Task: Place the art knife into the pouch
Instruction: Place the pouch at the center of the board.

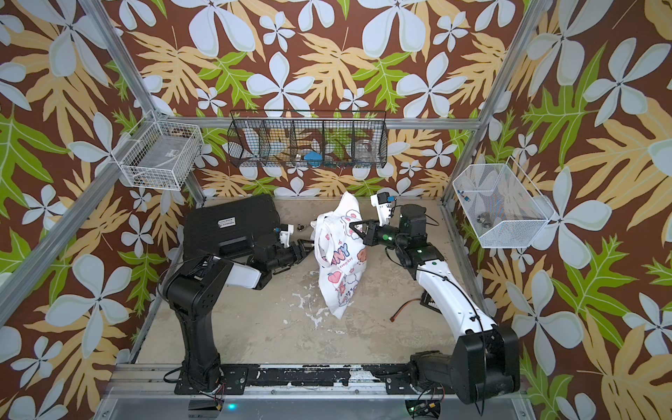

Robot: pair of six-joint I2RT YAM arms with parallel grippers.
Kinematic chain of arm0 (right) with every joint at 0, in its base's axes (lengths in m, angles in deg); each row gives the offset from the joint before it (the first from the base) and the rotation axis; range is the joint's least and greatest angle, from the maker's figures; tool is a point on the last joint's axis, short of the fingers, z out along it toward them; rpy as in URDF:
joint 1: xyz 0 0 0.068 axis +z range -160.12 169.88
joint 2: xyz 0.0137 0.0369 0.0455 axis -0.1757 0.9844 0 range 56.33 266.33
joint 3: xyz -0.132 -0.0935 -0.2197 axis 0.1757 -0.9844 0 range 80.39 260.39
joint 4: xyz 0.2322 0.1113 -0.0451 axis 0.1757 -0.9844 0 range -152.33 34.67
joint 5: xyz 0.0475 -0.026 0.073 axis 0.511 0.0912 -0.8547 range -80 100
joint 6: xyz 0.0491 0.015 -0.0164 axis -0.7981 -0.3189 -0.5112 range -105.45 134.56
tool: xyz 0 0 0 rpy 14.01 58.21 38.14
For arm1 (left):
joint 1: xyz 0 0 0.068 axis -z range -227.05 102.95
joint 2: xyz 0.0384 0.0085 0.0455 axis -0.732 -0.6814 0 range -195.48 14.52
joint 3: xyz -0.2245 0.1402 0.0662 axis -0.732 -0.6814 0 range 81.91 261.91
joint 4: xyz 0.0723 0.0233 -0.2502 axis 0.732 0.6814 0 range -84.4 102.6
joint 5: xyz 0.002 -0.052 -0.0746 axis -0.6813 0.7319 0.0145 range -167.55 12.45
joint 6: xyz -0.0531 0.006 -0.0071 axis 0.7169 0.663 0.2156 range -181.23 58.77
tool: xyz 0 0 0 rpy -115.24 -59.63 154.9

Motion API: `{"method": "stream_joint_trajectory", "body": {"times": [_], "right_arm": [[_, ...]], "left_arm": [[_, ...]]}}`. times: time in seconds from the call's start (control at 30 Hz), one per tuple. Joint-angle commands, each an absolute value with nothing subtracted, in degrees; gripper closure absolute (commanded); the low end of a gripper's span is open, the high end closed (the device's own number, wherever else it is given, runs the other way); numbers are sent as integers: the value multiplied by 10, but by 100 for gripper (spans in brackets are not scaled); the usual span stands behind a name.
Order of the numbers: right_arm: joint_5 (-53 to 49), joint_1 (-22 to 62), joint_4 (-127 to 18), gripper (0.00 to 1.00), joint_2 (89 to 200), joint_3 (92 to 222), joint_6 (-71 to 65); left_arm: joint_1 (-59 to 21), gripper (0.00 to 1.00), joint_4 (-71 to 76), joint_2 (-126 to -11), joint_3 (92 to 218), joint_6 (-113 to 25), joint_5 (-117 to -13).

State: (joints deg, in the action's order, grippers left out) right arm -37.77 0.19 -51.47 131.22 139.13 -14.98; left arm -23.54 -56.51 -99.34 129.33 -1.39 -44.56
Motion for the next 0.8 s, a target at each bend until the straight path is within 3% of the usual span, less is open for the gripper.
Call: {"method": "stream_joint_trajectory", "body": {"times": [0.0,0.03,0.1,0.3,0.57,0.77], "right_arm": [[-391,3,-488,100,1306,1399,-148],[-391,3,-489,100,1306,1400,-145],[-380,3,-501,100,1301,1404,-135],[-289,2,-578,100,1288,1425,-84],[-49,3,-691,100,1213,1446,-50],[-8,23,-743,100,1138,1460,-46]], "left_arm": [[-229,52,-702,-1004,1298,54,-417],[-224,63,-723,-1008,1300,69,-410],[-218,98,-754,-1005,1299,91,-398],[-221,100,-663,-874,1263,37,-382],[-221,100,-216,-563,1278,-154,-479],[-221,100,-59,-475,1330,-209,-542]]}}
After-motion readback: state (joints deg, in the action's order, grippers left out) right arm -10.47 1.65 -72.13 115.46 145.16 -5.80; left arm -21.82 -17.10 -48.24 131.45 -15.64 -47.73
